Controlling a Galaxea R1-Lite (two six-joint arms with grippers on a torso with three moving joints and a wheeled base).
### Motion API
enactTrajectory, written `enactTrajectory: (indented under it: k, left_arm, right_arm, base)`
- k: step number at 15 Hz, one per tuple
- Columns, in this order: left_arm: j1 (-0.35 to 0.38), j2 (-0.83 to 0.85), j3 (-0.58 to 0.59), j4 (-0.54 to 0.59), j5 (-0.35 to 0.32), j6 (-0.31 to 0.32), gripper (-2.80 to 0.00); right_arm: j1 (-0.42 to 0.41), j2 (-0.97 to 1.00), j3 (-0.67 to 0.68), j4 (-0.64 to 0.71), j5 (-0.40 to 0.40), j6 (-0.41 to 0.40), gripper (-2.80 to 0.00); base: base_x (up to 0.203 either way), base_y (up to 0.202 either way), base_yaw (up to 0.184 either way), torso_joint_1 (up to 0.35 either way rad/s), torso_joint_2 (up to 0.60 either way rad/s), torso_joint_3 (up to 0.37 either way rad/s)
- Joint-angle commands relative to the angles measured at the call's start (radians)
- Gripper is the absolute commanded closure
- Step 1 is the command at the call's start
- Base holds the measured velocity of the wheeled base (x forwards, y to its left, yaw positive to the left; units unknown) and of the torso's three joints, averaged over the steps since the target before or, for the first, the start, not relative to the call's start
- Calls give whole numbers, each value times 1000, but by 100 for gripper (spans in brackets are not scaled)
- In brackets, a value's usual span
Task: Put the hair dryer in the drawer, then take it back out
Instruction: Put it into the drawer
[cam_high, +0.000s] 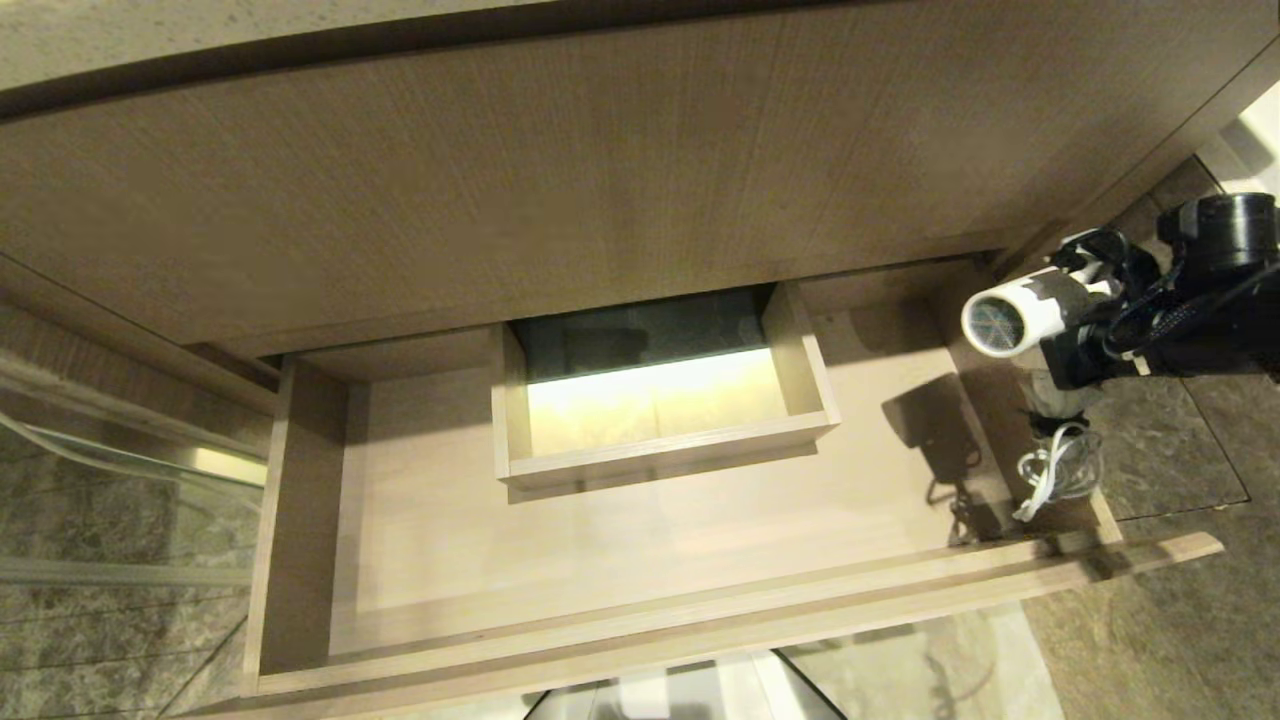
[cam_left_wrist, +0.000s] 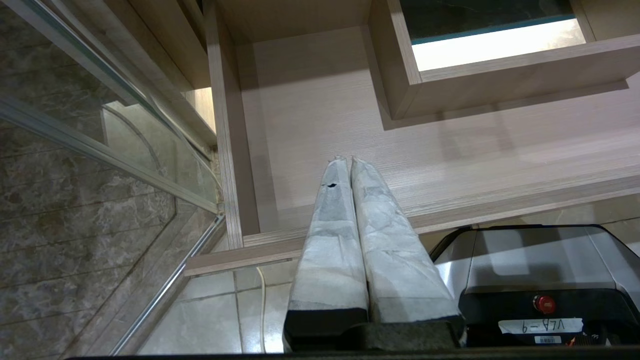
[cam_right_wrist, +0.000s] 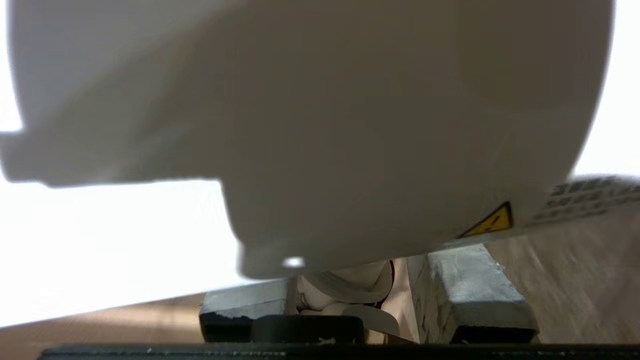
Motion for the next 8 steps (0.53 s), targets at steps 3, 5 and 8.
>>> enactTrajectory:
  k: [3, 5, 8]
  left_arm:
    - [0, 0, 2, 0, 0, 0, 0]
    - [0, 0, 2, 0, 0, 0, 0]
    - [0, 0, 0, 0, 0, 0, 0]
  right_arm:
    - [34, 171, -95, -36, 2, -2, 0]
    - [48, 254, -138, -78, 2, -2, 0]
    - [52, 337, -156, -134, 0, -9, 0]
  base:
    - [0, 0, 0, 0, 0, 0]
    - [0, 0, 0, 0, 0, 0]
    - [0, 0, 0, 0, 0, 0]
